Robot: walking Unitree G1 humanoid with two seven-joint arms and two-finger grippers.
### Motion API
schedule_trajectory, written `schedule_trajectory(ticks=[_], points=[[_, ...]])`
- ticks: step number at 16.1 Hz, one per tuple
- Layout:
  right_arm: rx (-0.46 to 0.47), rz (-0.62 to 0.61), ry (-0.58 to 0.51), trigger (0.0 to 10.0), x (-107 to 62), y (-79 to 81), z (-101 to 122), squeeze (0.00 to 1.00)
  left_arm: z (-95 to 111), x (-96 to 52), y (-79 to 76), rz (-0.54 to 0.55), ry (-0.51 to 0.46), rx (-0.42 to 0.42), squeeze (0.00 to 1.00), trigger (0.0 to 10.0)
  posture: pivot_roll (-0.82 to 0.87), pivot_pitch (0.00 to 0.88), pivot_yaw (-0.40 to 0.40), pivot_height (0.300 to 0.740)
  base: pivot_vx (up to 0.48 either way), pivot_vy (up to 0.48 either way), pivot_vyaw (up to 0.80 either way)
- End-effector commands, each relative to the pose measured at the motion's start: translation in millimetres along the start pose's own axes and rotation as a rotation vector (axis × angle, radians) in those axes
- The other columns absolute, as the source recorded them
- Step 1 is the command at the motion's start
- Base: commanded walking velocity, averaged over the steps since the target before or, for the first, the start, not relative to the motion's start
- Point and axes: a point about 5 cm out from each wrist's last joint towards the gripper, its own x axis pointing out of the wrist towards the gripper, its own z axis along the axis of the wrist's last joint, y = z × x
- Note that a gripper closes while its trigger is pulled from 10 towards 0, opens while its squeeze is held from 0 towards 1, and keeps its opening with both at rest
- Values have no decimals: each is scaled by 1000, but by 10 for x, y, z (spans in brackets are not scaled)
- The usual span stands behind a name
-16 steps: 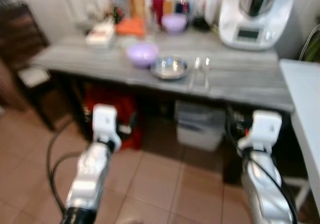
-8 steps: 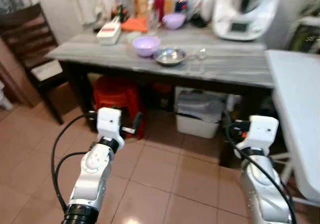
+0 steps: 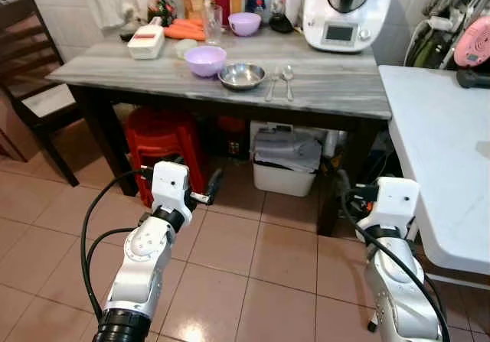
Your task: Setting the table
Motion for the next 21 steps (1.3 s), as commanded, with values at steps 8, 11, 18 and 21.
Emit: schedule_trajectory(ticks=[8,11,18,21], points=[[19,-7,1,10000,36,23,32,0,44,6,-6,-28,-19,6,0,10000,-57,0,24,740,0,-165,0],[40,-14,1,10000,37,36,37,0,45,4,-20,-34,-20,2,0,10000,-55,0,25,740,0,-293,0],[46,-25,-5,10000,42,17,49,0,41,15,-33,-42,-16,0,0,10000,-57,0,31,740,0,-313,0],[46,-25,-4,10000,37,29,48,0,42,12,-29,-43,-16,-2,0,10000,-55,0,32,740,0,-325,-269]])
